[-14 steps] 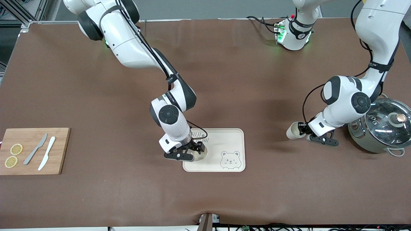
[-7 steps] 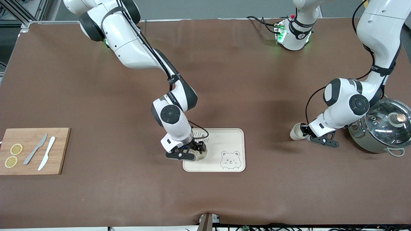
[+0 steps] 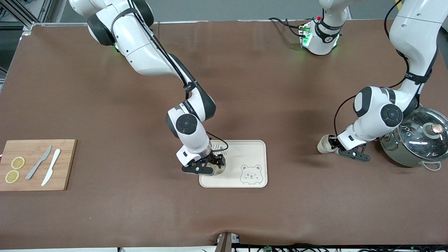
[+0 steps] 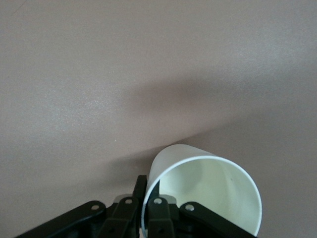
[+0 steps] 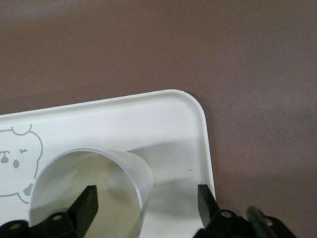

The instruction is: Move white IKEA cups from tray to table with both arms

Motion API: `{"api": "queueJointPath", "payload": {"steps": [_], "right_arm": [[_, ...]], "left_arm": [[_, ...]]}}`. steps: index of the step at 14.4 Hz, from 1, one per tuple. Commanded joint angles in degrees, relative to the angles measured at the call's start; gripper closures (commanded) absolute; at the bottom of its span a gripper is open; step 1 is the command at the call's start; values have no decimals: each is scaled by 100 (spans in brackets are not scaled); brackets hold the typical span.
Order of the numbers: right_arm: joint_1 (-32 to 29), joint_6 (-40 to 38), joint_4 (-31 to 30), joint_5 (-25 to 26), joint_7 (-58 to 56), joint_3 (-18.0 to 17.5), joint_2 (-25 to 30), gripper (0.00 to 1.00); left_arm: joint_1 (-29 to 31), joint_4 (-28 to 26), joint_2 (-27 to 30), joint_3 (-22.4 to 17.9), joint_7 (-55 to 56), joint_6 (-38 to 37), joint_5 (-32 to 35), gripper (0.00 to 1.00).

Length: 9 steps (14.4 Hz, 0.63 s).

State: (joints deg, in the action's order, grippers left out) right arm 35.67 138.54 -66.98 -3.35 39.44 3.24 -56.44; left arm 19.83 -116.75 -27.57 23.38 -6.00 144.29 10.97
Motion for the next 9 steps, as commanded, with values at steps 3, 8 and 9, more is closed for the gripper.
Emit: {"api": "queueJointPath", "payload": {"steps": [3,8,9], "right_arm": [[54,24,159,45,82,54,-112,52],[63,24,141,54,91,54,-112,99],[71,33,132,54,91,63,-112,100]], "left_arm": [[39,73,-170,9,-33,205,168,100],[100,91,-179,18,10,205,624,0],[100,152,-126,18,45,144,695,0]]}}
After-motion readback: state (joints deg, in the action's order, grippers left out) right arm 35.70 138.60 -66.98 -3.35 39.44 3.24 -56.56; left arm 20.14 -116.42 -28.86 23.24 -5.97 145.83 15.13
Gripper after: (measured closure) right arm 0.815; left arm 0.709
